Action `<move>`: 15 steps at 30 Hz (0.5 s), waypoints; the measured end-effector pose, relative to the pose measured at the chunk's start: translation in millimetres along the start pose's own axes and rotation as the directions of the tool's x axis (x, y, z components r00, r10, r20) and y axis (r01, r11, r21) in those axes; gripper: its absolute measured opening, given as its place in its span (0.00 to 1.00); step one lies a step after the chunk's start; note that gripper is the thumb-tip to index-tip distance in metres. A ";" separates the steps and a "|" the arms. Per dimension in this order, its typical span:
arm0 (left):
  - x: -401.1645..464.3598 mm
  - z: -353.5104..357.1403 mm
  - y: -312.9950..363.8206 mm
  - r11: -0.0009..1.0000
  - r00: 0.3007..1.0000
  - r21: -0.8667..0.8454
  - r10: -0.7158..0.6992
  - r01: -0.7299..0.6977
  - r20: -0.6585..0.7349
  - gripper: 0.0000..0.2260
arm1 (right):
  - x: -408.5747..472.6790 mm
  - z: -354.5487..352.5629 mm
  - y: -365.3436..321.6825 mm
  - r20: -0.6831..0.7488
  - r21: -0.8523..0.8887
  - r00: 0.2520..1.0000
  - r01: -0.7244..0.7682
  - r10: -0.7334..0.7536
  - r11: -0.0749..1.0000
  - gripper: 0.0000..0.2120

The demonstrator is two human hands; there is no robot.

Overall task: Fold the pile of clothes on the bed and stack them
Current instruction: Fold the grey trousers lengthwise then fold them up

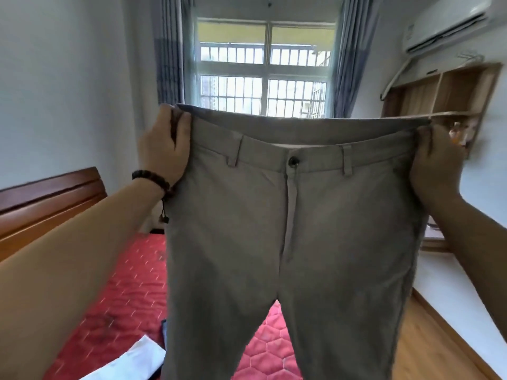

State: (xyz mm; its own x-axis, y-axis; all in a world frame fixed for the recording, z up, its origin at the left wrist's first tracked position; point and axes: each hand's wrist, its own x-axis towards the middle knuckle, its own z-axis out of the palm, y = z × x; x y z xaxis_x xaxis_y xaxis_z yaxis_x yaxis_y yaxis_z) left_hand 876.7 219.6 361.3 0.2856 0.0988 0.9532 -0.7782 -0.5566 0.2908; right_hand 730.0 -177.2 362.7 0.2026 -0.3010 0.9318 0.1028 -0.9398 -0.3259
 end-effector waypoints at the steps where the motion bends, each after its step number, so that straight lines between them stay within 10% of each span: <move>1: -2.0 2.5 -1.1 0.998 0.996 0.048 -0.037 0.033 0.077 0.14 | -2.7 2.1 3.6 0.078 -0.020 0.997 -0.017 0.018 1.000 0.21; 7: -27.8 12.5 -18.2 0.895 0.817 -0.102 -0.344 0.434 0.463 0.21 | -24.7 5.2 16.4 0.329 0.076 0.910 -0.293 0.253 0.953 0.19; 12: -35.9 -3.8 -19.6 0.380 0.525 -0.400 -0.322 0.834 0.788 0.13 | -40.9 1.6 35.4 0.639 0.464 0.610 -0.791 0.468 0.398 0.21; 15: -54.4 12.1 -27.5 0.274 0.426 -0.333 -0.448 0.903 0.787 0.11 | -52.9 17.6 36.3 0.640 0.399 0.506 -0.862 0.578 0.313 0.23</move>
State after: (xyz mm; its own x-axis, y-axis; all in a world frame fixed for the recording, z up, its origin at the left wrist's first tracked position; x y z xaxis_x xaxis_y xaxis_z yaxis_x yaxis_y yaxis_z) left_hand 889.3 219.6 300.4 0.9097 -0.3576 0.2109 -0.1412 0.2113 0.9672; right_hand 740.1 -192.5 298.8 0.7853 -0.5922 0.1806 0.2456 0.0301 -0.9689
